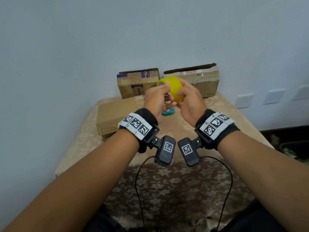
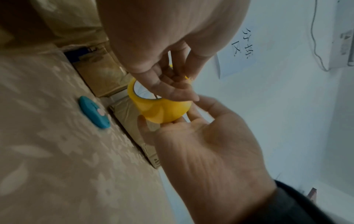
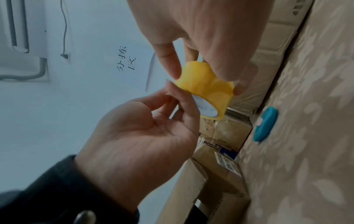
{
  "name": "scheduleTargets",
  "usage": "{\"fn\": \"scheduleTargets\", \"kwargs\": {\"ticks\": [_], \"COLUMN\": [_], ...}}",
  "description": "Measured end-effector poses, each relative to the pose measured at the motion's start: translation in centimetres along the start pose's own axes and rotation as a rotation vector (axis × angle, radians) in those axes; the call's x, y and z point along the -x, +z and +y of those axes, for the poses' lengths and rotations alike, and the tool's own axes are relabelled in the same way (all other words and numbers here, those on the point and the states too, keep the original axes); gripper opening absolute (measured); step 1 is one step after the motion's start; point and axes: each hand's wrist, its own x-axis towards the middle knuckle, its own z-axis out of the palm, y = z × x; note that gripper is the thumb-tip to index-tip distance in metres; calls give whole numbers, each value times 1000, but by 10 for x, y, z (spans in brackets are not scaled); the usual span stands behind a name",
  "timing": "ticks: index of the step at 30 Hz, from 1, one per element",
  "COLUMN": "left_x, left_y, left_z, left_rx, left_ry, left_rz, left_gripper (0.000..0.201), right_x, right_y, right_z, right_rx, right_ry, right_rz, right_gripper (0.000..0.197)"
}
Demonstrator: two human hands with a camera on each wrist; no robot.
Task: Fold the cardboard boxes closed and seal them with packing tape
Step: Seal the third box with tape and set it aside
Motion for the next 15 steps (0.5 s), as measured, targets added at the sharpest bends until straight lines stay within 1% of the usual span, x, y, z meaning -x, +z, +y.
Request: {"fn": "scheduleTargets", "kwargs": {"ticks": [3, 5, 7, 9, 12, 15], "left_x": [-1, 1, 1, 0, 0, 1], "left_y": [-2, -1, -2, -3, -2, -2], "left_z": [-4, -5, -5, -6, -5, -5], "left_rx": [76, 141, 174, 162, 108, 122], "left_ry": [-11, -8, -9, -8, -10, -24], "left_rz": [28, 16, -9, -19, -8, 5], "left_gripper": [22, 19, 19, 21, 28, 31], "right_x": [1, 2, 3, 6, 12, 16], "right_y": [-5, -7, -6, -4, -1, 1], "right_z": [2, 3, 2, 0, -2, -3], "right_rx": [186, 321, 431, 482, 431, 340], "right_ry": [-11, 11, 44, 115, 194, 233], "right_rz": [148, 176, 132, 76, -26, -109], "right_gripper": [41, 37, 39, 38, 30, 21]}}
